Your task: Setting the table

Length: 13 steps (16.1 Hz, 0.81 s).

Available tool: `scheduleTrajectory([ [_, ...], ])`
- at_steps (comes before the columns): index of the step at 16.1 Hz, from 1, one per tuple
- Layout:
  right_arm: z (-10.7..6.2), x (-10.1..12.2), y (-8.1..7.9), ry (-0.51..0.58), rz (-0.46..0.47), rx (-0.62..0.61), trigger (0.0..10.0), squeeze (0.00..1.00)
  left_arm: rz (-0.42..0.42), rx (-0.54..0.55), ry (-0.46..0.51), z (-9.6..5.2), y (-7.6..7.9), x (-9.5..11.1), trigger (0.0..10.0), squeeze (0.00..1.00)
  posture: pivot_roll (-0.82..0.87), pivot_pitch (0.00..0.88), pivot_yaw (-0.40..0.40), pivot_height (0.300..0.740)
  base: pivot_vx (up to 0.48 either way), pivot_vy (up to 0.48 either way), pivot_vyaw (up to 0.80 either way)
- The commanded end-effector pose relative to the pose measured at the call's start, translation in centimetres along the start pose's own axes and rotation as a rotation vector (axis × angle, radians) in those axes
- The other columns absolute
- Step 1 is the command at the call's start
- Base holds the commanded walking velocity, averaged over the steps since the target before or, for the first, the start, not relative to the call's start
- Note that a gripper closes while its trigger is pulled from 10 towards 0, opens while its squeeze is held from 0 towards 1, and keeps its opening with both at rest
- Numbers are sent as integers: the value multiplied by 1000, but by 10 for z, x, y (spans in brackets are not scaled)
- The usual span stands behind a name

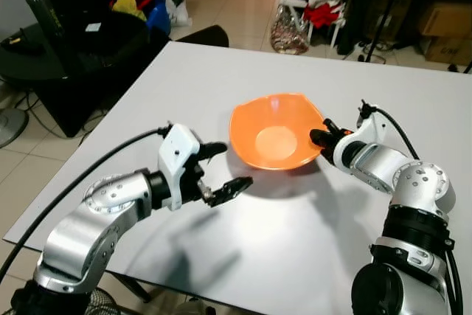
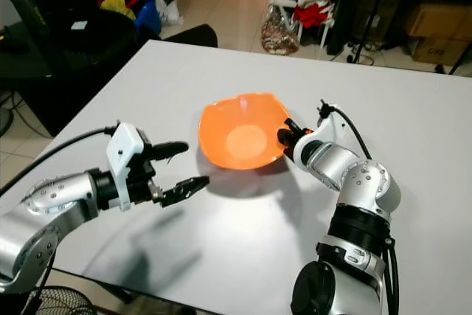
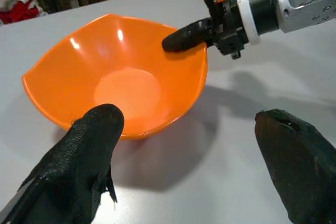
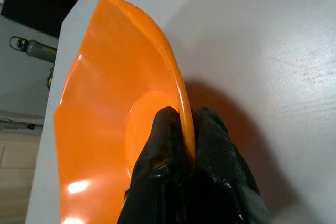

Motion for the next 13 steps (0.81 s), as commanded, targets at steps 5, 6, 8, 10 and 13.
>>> scheduleTrajectory([
  [5,-3,-2,-6,-41,37,25,10000,1000,-33,-84,5,-1,12,2,10000,0,82,0,27,740,0,0,0],
  [6,-7,0,-5,-36,24,13,10000,1000,-35,-87,6,0,12,3,10000,0,82,0,27,740,0,0,0],
  [8,-13,2,-5,-28,2,9,10000,1000,-34,-85,7,0,11,3,10000,0,78,0,25,740,0,0,0],
  [10,-31,7,2,-16,-52,-12,10000,1000,-40,-73,36,-3,11,10,10000,0,76,0,28,740,0,0,0],
  [13,-64,9,10,18,-135,-17,10000,1000,-66,-25,81,-11,8,15,10000,0,61,0,44,740,0,0,0],
])
Point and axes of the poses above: a point about 5 cm out from each wrist's last joint towards the gripper, its own z axis pointing out of the wrist towards the gripper, its own x axis along the axis of the wrist's last joint, y = z × x, the point moved 4 cm from there along z, pointing out of the wrist towards the gripper, and after that the axes turned 8 degrees about z, right-handed, at the moved point
